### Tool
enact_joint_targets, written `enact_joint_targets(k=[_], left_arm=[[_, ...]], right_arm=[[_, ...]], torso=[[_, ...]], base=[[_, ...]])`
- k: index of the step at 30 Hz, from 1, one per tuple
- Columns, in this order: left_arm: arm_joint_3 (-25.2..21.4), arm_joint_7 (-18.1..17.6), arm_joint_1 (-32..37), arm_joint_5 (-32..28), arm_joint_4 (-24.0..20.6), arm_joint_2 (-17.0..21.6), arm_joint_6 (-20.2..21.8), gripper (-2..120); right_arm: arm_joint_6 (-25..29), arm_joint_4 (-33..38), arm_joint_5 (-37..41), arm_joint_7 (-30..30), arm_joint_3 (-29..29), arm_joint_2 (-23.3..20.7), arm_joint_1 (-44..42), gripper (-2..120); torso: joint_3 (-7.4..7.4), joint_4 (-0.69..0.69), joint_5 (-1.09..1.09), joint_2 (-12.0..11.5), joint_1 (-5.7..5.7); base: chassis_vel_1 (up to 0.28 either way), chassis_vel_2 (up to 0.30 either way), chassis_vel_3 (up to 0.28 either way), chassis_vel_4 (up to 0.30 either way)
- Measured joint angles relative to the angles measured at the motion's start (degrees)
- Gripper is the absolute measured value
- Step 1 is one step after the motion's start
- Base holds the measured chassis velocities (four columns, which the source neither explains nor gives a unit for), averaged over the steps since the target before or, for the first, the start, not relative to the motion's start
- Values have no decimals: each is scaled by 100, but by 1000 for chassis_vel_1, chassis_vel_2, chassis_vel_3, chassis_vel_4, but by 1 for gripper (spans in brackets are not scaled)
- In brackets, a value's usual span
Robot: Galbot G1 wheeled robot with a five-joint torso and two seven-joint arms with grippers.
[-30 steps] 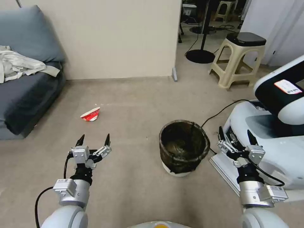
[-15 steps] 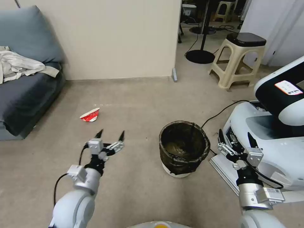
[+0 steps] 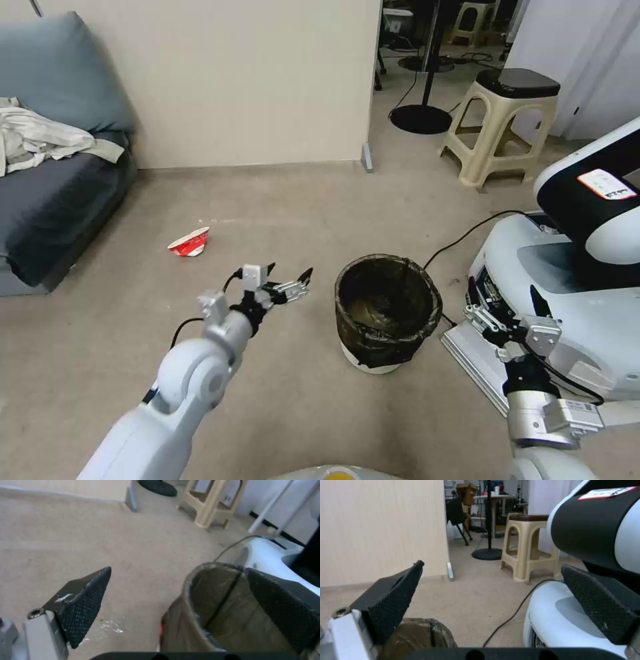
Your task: Pick up the trash can from the floor.
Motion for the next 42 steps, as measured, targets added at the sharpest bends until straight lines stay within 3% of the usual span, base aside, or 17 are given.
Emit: enact_joint_targets(k=[5, 8, 11, 12, 19, 27, 42], left_arm=[[200, -247, -216, -406, 41, -5, 248, 100], [408, -786, -402, -755, 39, -83, 723, 100], [447, -911, -436, -789, 37, -103, 816, 100], [606, -1272, -572, -842, 41, -182, 1161, 100], [924, -1728, -906, -1003, 161, -240, 1568, 100], [1397, -2381, -1235, -1288, 274, -262, 1715, 100], [1887, -2920, -1861, -1374, 625, -433, 1801, 100]], right_arm=[[-55, -2, -1, 21, 8, 21, 16, 100], [-66, -7, -9, 34, 8, 38, 19, 100], [-67, -7, -9, 38, 9, 39, 19, 100], [-68, -8, -10, 53, 22, 39, 19, 100], [-71, -8, -10, 81, 32, 41, 16, 100], [-71, -3, -10, 108, 40, 42, 11, 100], [-71, 16, -3, 144, 62, 43, 4, 100]], torso=[[0, 0, 0, 0, 0], [0, 1, 0, 0, 0], [0, 0, 0, 0, 0], [0, 1, 0, 0, 0], [0, 0, 0, 0, 0], [0, 0, 0, 0, 0], [0, 0, 0, 0, 0]], base=[[0, 0, 0, 0], [0, 0, 0, 0], [0, 0, 0, 0], [0, 0, 0, 0], [0, 0, 0, 0], [0, 0, 0, 0], [0, 0, 0, 0]])
